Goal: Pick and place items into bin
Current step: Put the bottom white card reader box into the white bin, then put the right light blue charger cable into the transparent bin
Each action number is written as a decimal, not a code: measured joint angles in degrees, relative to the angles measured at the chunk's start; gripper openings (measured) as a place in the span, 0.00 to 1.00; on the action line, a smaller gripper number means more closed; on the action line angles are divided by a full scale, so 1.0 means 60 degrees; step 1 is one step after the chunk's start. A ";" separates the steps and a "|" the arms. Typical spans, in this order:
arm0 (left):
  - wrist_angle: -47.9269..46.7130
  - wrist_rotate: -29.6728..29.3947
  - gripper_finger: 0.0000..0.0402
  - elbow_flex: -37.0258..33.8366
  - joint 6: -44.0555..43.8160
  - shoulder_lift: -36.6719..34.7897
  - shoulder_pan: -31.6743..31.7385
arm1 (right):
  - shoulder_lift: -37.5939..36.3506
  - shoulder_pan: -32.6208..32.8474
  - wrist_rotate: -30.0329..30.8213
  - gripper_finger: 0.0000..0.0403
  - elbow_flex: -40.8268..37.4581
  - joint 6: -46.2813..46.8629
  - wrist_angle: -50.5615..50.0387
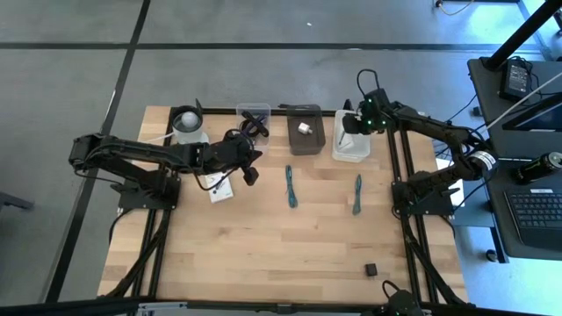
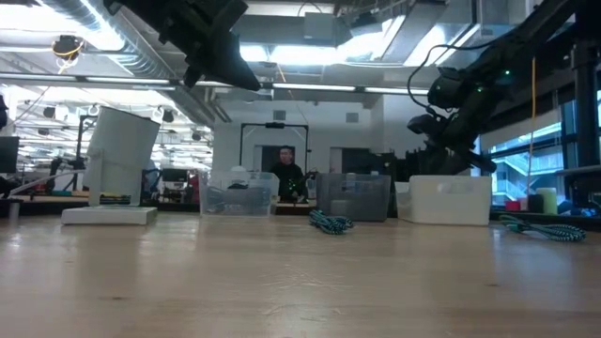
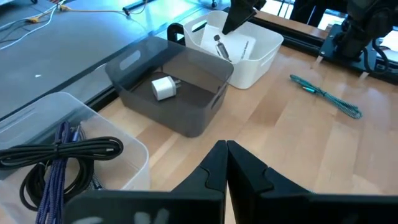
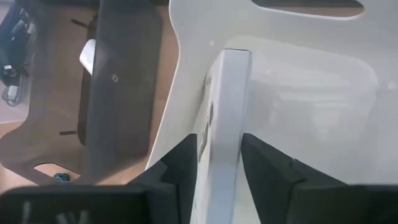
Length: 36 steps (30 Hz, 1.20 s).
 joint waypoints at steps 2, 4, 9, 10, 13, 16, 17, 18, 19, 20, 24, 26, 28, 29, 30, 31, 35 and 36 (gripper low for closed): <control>0.0000 0.0000 0.00 0.0000 -0.0003 0.0000 -0.0006 | 0.0000 -0.0017 -0.0002 0.34 0.0000 -0.0022 -0.0001; -0.0004 0.0002 0.00 0.0000 -0.0111 0.0000 -0.0007 | -0.0011 -0.0084 -0.0002 0.35 0.0017 -0.0207 -0.0013; -0.0004 0.0004 0.00 0.0000 -0.0240 0.0000 -0.0007 | -0.0011 -0.0292 0.0057 0.37 0.0706 -0.0723 -0.0948; -0.0007 0.0003 0.00 0.0000 -0.0241 0.0000 -0.0007 | -0.0011 -0.0306 0.0205 0.37 0.0952 -0.0845 -0.1274; -0.0010 0.0000 0.00 0.0000 -0.0237 0.0000 -0.0007 | -0.0011 -0.0306 0.0854 0.37 0.1801 -0.1363 -0.2345; -0.0040 0.0000 0.00 0.0000 -0.0233 0.0000 -0.0007 | -0.0015 -0.0302 0.1379 0.37 0.2670 -0.1782 -0.3229; -0.0041 0.0000 0.00 0.0000 -0.0234 0.0000 -0.0007 | -0.0015 -0.0302 0.1452 0.37 0.2949 -0.1927 -0.3473; -0.0040 0.0003 0.00 0.0000 -0.0233 0.0000 -0.0007 | -0.0015 -0.0302 0.1505 0.37 0.3215 -0.2010 -0.3702; -0.0042 0.0002 0.00 0.0000 -0.0233 0.0000 -0.0007 | -0.0015 -0.0302 0.1519 0.37 0.3464 -0.2089 -0.3895; -0.0044 0.0000 0.00 0.0000 -0.0237 0.0000 -0.0007 | -0.0018 -0.0290 0.1516 0.37 0.3697 -0.2206 -0.4092; -0.0047 0.0015 0.00 0.0000 -0.0294 0.0000 -0.0007 | -0.0201 -0.0128 0.1546 0.37 0.4356 -0.2472 -0.4860; -0.0047 0.0018 0.00 0.0000 -0.0145 0.0000 -0.0007 | -0.0554 0.0021 0.1599 0.37 0.4384 -0.2465 -0.5059; -0.0048 0.0105 0.00 0.0000 0.0109 -0.0002 -0.0007 | -0.1071 0.0216 0.1862 0.37 0.4287 -0.2294 -0.5233; -0.0052 0.0276 0.00 0.0000 0.0271 -0.0018 -0.0007 | -0.1367 0.0340 0.2075 0.37 0.4247 -0.2168 -0.5409; -0.0058 0.0456 0.00 0.0000 0.0420 -0.0042 0.0010 | -0.1668 0.0469 0.2306 0.37 0.4194 -0.1976 -0.5588; -0.0043 0.0593 0.00 0.0000 0.0545 -0.0051 0.0018 | -0.1980 0.0620 0.2517 0.37 0.4163 -0.1760 -0.5769; -0.0047 0.0903 0.00 0.0000 0.1078 -0.0122 0.0029 | -0.3261 0.1477 0.2789 0.37 0.4052 -0.0581 -0.6071; -0.0024 0.0943 0.00 0.0004 0.1272 -0.0127 0.0030 | -0.3565 0.1761 0.2808 0.37 0.4015 -0.0191 -0.6129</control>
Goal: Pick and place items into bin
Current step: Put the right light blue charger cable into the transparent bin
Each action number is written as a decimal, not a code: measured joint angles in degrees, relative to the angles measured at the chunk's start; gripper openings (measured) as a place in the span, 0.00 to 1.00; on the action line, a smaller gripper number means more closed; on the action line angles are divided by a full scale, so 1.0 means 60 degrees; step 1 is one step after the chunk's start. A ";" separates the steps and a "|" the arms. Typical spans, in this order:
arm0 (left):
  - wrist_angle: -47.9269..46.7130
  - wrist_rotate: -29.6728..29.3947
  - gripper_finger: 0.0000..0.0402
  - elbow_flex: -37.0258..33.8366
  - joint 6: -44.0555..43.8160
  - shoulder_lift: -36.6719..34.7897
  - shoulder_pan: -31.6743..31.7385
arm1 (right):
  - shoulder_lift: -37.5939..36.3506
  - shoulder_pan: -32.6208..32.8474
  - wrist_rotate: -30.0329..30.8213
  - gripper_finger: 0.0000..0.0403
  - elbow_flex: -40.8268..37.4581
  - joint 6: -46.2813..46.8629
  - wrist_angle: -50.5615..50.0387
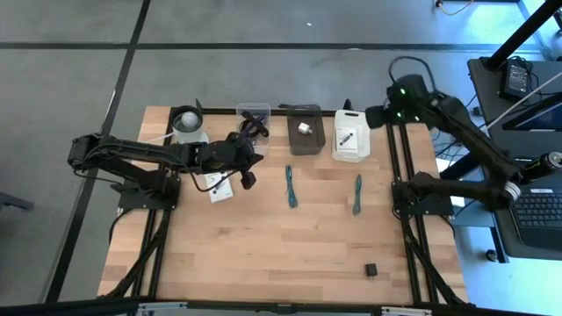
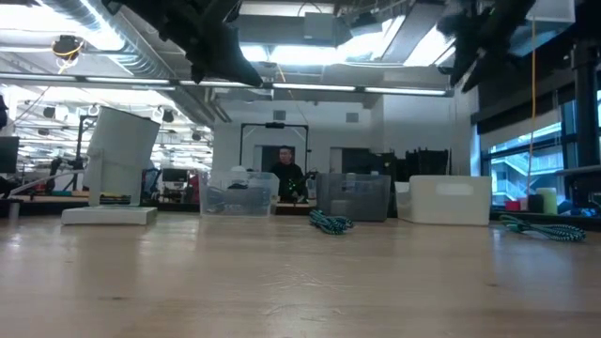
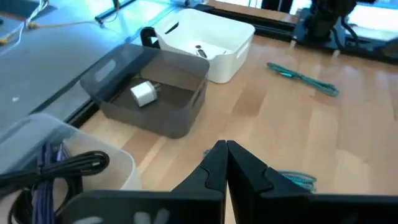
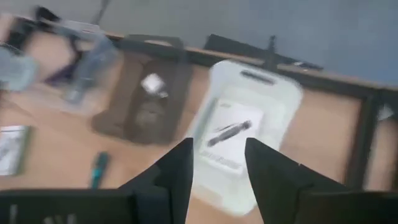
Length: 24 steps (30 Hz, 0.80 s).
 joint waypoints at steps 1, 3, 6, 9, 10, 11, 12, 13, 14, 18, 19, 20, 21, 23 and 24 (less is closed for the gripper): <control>-0.0023 0.0016 0.00 0.0000 0.0178 -0.0010 -0.0001 | -0.0239 0.0289 0.0144 0.37 -0.0020 0.0454 -0.0131; -0.0036 0.0066 0.00 0.0000 0.0541 -0.0081 0.0000 | -0.0674 0.1034 0.0721 0.35 -0.0026 0.1431 -0.0586; -0.0075 0.0624 0.00 0.0000 0.1165 -0.0371 0.0140 | -0.1016 0.2374 0.1619 0.29 -0.0030 0.2955 -0.1099; -0.0136 0.1643 0.00 0.0000 0.1441 -0.0856 0.0544 | -0.0996 0.3862 0.2278 0.22 -0.0034 0.4447 -0.1274; -0.0229 0.1970 0.00 0.0000 0.1489 -0.1066 0.0738 | -0.0923 0.4352 0.2548 0.20 -0.0034 0.4949 -0.1305; -0.0299 0.2292 0.00 0.0000 0.1575 -0.1271 0.0927 | -0.0812 0.4864 0.2858 0.17 -0.0034 0.5419 -0.1305; -0.0455 0.2584 0.00 0.0000 0.1672 -0.1486 0.1101 | -0.0651 0.5357 0.3163 0.14 -0.0034 0.5860 -0.1284; -0.0658 0.2818 0.00 0.0000 0.1774 -0.1693 0.1272 | -0.0442 0.5831 0.3439 0.11 -0.0034 0.6281 -0.1259; -0.0877 0.3022 0.00 0.0000 0.1885 -0.1905 0.1422 | -0.0200 0.6286 0.3677 0.08 -0.0034 0.6645 -0.1250; -0.1600 0.3264 0.00 0.0000 0.2023 -0.2609 0.1805 | 0.0928 0.7765 0.4200 0.02 -0.0048 0.7892 -0.1146; -0.1720 0.3270 0.00 0.0000 0.2047 -0.2756 0.1857 | 0.1206 0.8031 0.4260 0.02 -0.0048 0.8171 -0.1118; -0.1851 0.3270 0.00 0.0000 0.2108 -0.2889 0.1873 | 0.1474 0.8238 0.4278 0.03 -0.0048 0.8436 -0.1123; -0.1975 0.3266 0.00 0.0000 0.2176 -0.3001 0.1874 | 0.1736 0.8409 0.4275 0.03 -0.0048 0.8619 -0.1124; -0.2107 0.3272 0.00 0.0000 0.2298 -0.3184 0.1871 | 0.2160 0.8709 0.4272 0.03 -0.0048 0.9053 -0.1135; -0.2138 0.3292 0.00 0.0000 0.2341 -0.3253 0.1861 | 0.2332 0.8824 0.4242 0.03 -0.0048 0.9271 -0.1135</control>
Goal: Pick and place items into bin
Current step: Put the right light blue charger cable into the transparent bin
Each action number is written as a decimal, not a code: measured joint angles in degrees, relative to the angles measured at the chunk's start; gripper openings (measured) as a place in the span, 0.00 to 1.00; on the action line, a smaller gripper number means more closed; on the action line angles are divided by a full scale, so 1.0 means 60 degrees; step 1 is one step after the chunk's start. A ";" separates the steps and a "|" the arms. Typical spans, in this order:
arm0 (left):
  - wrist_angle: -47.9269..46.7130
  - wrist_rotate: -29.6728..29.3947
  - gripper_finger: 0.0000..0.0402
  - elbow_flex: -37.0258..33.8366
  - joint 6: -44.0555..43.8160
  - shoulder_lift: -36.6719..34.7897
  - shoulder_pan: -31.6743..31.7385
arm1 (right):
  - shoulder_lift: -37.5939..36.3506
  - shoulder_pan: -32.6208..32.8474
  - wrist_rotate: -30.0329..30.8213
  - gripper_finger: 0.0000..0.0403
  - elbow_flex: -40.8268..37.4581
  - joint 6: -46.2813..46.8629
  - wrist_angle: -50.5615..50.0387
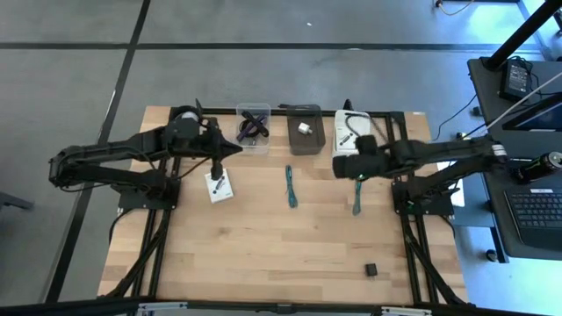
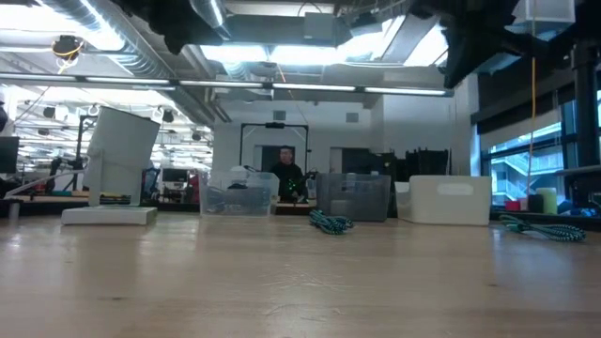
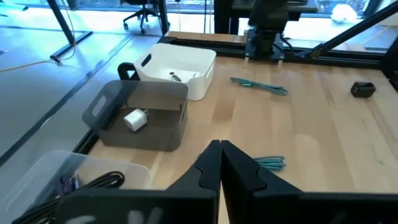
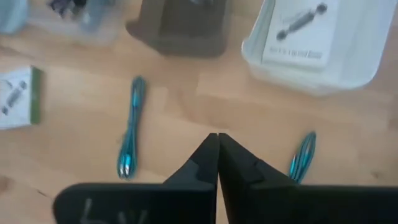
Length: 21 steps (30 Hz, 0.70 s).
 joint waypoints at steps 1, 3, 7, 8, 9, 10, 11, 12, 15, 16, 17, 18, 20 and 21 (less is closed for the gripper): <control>-0.0055 0.0002 0.00 0.0000 0.0004 -0.0057 -0.0014 | 0.0160 0.0097 -0.0135 0.02 0.0000 0.0227 -0.0007; -0.0167 0.0003 0.00 0.0000 0.0006 -0.0123 -0.0015 | 0.0431 0.0224 -0.0494 0.01 0.0000 0.0393 -0.0011; -0.0490 0.0134 0.00 0.0000 0.0015 -0.0164 -0.0012 | 0.0889 0.0411 -0.1002 0.01 0.0000 0.0973 -0.0209; -0.0595 0.0207 0.00 0.0000 0.0015 -0.0164 -0.0012 | 0.0995 0.0456 -0.1070 0.02 0.0000 0.1004 -0.0330; -0.0686 0.0242 0.00 0.0000 0.0015 -0.0160 -0.0015 | 0.1115 0.0493 -0.1109 0.03 0.0000 0.1024 -0.0467; -0.0757 0.0266 0.00 0.0000 0.0015 -0.0160 -0.0015 | 0.1241 0.0527 -0.1120 0.04 0.0000 0.1080 -0.0627; -0.0819 0.0272 0.00 0.0000 0.0015 -0.0160 -0.0015 | 0.1375 0.0537 -0.1131 0.04 0.0000 0.1245 -0.0800; -0.0916 0.0272 0.00 0.0000 0.0015 -0.0160 -0.0015 | 0.1516 0.0545 -0.1162 0.05 0.0000 0.1457 -0.1035; -0.1209 0.0272 0.00 0.0000 0.0015 -0.0160 -0.0015 | 0.1881 0.0534 -0.1857 0.07 0.0004 0.1514 -0.1634; -0.1269 0.0271 0.00 0.0000 0.0015 -0.0160 -0.0015 | 0.2015 0.0518 -0.2049 0.09 0.0002 0.1514 -0.1824; -0.1347 0.0271 0.00 0.0000 0.0013 -0.0160 -0.0015 | 0.2148 0.0508 -0.2171 0.10 -0.0018 0.1539 -0.1968; -0.1445 0.0271 0.00 0.0000 0.0011 -0.0160 -0.0015 | 0.2224 0.0508 -0.2261 0.12 -0.0103 0.1556 -0.1989; -0.1601 0.0271 0.00 0.0000 0.0011 -0.0160 -0.0015 | 0.2311 0.0508 -0.2509 0.16 -0.0430 0.1577 -0.1882; -0.1657 0.0271 0.00 0.0000 0.0008 -0.0160 -0.0015 | 0.2342 0.0508 -0.2701 0.18 -0.0664 0.1676 -0.1812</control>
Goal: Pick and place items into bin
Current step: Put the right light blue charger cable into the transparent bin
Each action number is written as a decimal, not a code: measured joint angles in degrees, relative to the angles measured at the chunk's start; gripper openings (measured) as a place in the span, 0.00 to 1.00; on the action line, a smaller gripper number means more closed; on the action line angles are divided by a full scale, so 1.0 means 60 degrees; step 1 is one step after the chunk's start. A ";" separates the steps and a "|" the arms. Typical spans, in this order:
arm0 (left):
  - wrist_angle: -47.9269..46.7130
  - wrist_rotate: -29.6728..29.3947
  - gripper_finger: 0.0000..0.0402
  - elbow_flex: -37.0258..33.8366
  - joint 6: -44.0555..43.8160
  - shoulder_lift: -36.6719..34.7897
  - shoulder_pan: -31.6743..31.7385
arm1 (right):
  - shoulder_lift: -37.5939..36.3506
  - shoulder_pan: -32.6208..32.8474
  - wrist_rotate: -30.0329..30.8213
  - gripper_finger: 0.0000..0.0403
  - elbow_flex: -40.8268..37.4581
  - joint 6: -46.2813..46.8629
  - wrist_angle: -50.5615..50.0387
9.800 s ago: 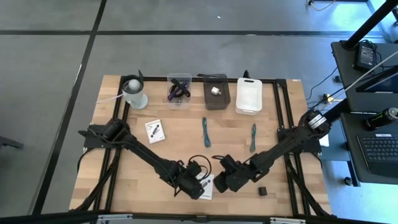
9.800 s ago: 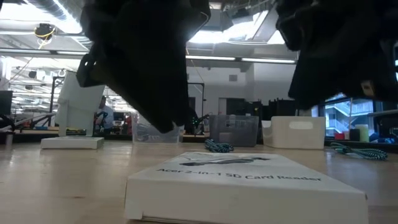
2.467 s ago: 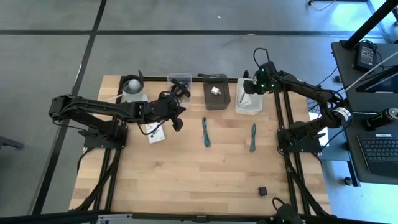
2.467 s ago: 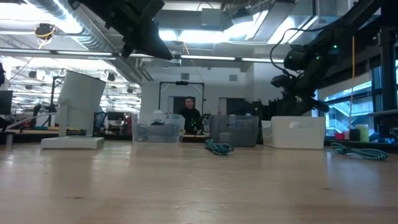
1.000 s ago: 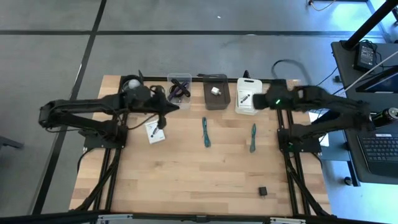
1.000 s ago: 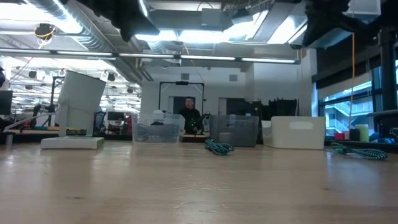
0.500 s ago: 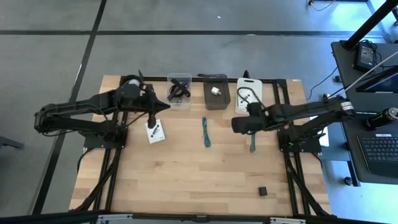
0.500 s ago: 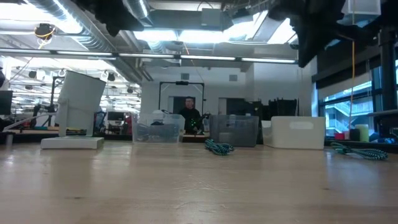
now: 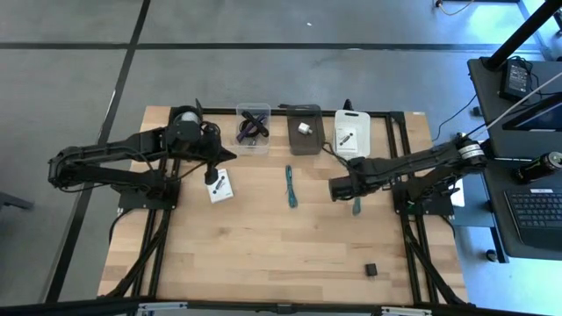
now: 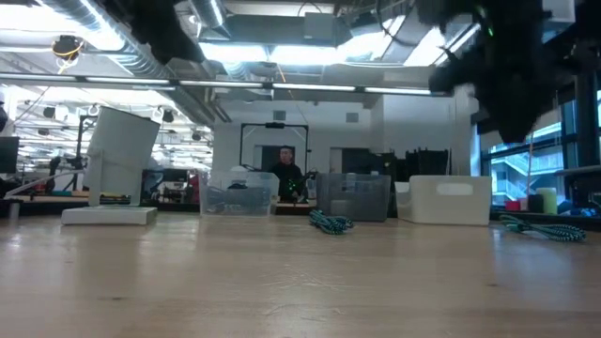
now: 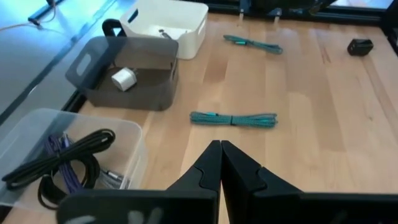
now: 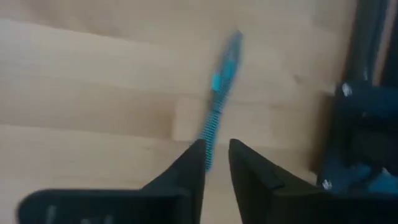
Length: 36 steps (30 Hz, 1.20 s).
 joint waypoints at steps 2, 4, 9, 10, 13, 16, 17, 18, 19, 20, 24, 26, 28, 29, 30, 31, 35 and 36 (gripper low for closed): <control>-0.0045 0.0000 0.00 0.0000 -0.0076 0.0000 0.0000 | 0.0004 0.0000 -0.0361 0.23 -0.0578 0.0350 0.0194; -0.0092 0.0009 0.00 0.0000 -0.0161 0.0000 0.0000 | -0.0035 -0.0002 -0.0833 0.29 -0.1210 0.0627 0.0637; -0.0091 0.0140 0.00 0.0000 -0.0185 0.0004 0.0000 | -0.0044 -0.0004 -0.1700 0.41 -0.2652 0.0821 0.2851; -0.0091 0.0142 0.00 0.0000 -0.0184 0.0004 0.0000 | -0.0046 -0.0004 -0.1702 0.44 -0.2889 0.0837 0.3370; -0.0086 0.0142 0.00 0.0000 -0.0182 0.0004 0.0000 | -0.0046 -0.0011 -0.1694 0.50 -0.3450 0.1007 0.4609; -0.0028 0.0138 0.00 0.0000 -0.0186 0.0004 0.0000 | 0.0015 -0.0011 -0.1853 0.54 -0.3877 0.1323 0.4756; 0.0028 0.0138 0.00 0.0000 -0.0196 0.0007 0.0000 | 0.0014 -0.0011 -0.1968 0.55 -0.4006 0.1375 0.4765; 0.0095 0.0137 0.00 0.0000 -0.0251 0.0005 0.0000 | -0.0018 -0.0011 -0.2030 0.56 -0.4113 0.1397 0.4864; 0.0171 0.0135 0.00 0.0000 -0.0278 0.0007 0.0000 | -0.0024 -0.0011 -0.2042 0.56 -0.4234 0.1403 0.4923; 0.0254 0.0129 0.00 0.0000 -0.0325 0.0007 0.0000 | -0.0035 -0.0011 -0.2047 0.56 -0.4333 0.1403 0.5006; 0.0663 0.0068 0.00 0.0000 -0.0353 0.0007 0.0000 | -0.0060 -0.0011 -0.2026 0.50 -0.4501 0.1389 0.5349; 0.0822 0.0062 0.00 0.0000 -0.0368 0.0007 0.0000 | -0.0054 -0.0007 -0.1909 0.41 -0.4489 0.1294 0.5522; 0.0967 0.0051 0.00 0.0000 -0.0359 0.0019 0.0000 | -0.0031 -0.0001 -0.1699 0.30 -0.4458 0.1272 0.5657; 0.1002 0.0051 0.00 0.0000 -0.0361 0.0036 0.0000 | -0.0030 0.0004 -0.1629 0.23 -0.4458 0.1230 0.5687; 0.1050 0.0052 0.00 0.0000 -0.0358 0.0051 0.0000 | -0.0027 0.0002 -0.1619 0.17 -0.4461 0.1117 0.5679; 0.1123 0.0053 0.00 0.0000 -0.0357 0.0068 0.0000 | -0.0026 0.0000 -0.1621 0.10 -0.4461 0.0989 0.5642; 0.1171 -0.0145 0.00 0.0000 -0.0357 0.0148 0.0000 | -0.0246 0.0004 -0.1587 0.05 -0.4434 0.0711 0.5681; 0.1175 -0.0185 0.00 0.0000 -0.0357 0.0164 0.0000 | -0.0397 0.0029 -0.1501 0.05 -0.4380 0.0549 0.5657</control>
